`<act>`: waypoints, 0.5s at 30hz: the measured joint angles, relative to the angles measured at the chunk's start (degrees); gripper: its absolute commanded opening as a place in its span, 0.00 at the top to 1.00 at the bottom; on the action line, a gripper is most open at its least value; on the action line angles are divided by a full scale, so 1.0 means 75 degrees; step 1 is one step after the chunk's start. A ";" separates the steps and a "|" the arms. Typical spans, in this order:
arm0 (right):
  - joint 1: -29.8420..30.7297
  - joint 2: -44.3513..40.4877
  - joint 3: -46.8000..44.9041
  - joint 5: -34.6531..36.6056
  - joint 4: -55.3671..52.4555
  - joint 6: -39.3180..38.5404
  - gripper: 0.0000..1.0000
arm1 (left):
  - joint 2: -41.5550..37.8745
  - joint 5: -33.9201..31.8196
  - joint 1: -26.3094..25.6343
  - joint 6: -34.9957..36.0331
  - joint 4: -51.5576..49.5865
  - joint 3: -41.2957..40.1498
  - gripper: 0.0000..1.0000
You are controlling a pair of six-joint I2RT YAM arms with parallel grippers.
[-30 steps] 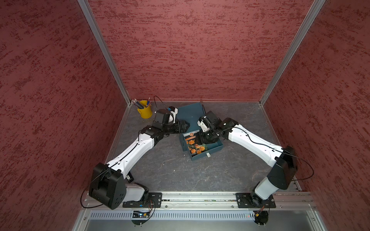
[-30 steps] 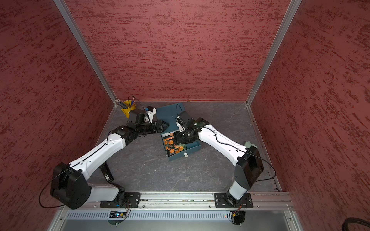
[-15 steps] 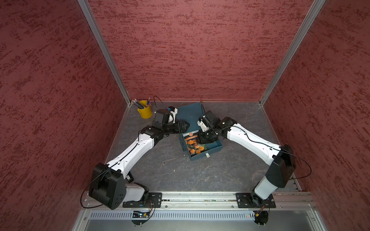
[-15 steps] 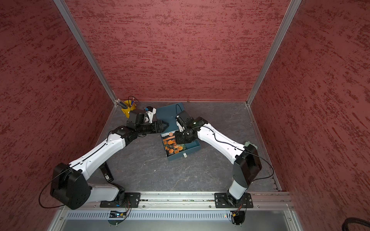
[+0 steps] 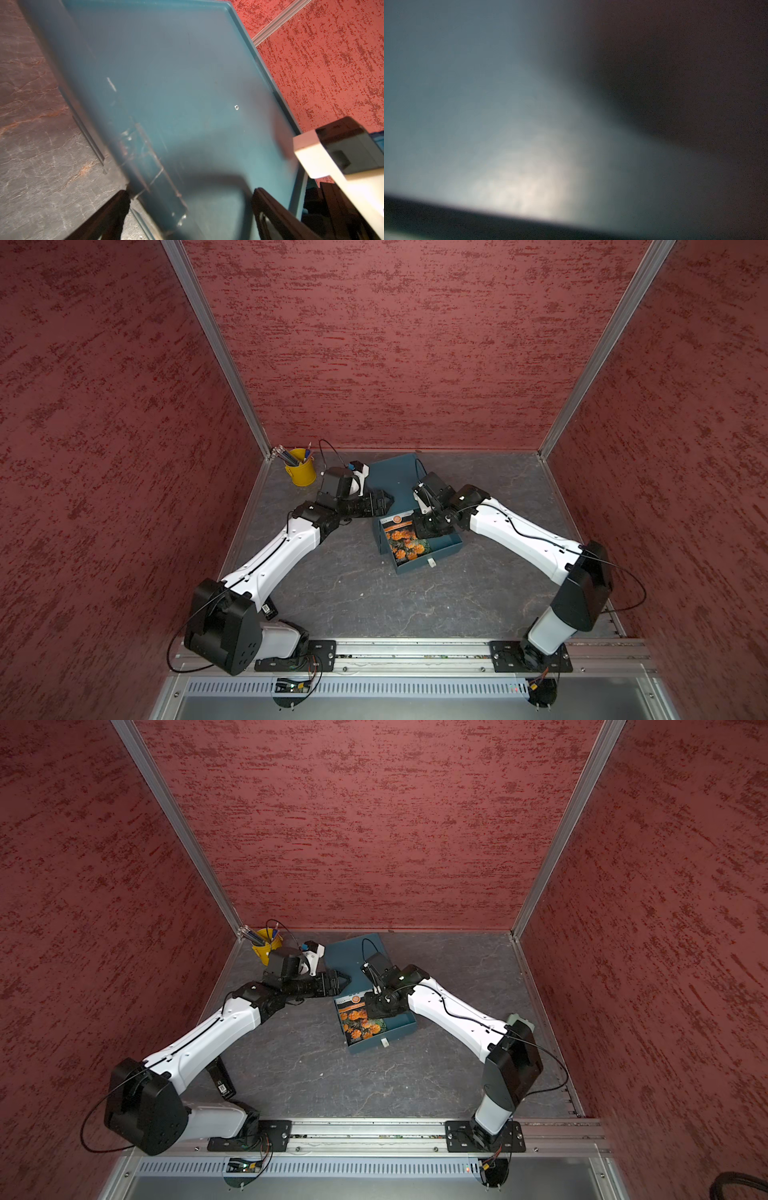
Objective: Take the seed bags out of the drawer
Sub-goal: Adjust the seed packet in the drawer.
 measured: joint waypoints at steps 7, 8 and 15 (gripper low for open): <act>0.0000 0.0006 0.0000 0.0023 -0.0006 -0.0003 1.00 | 0.0000 0.0000 0.0000 0.0000 0.0000 0.0000 0.05; 0.0000 0.0003 0.0000 0.0020 -0.0006 -0.0003 1.00 | 0.0000 0.0003 0.0000 0.0000 0.0000 0.0000 0.05; -0.0023 -0.0041 0.0000 -0.0119 0.0000 0.0032 1.00 | 0.0000 -0.0003 0.0000 0.0003 0.0000 0.0000 0.05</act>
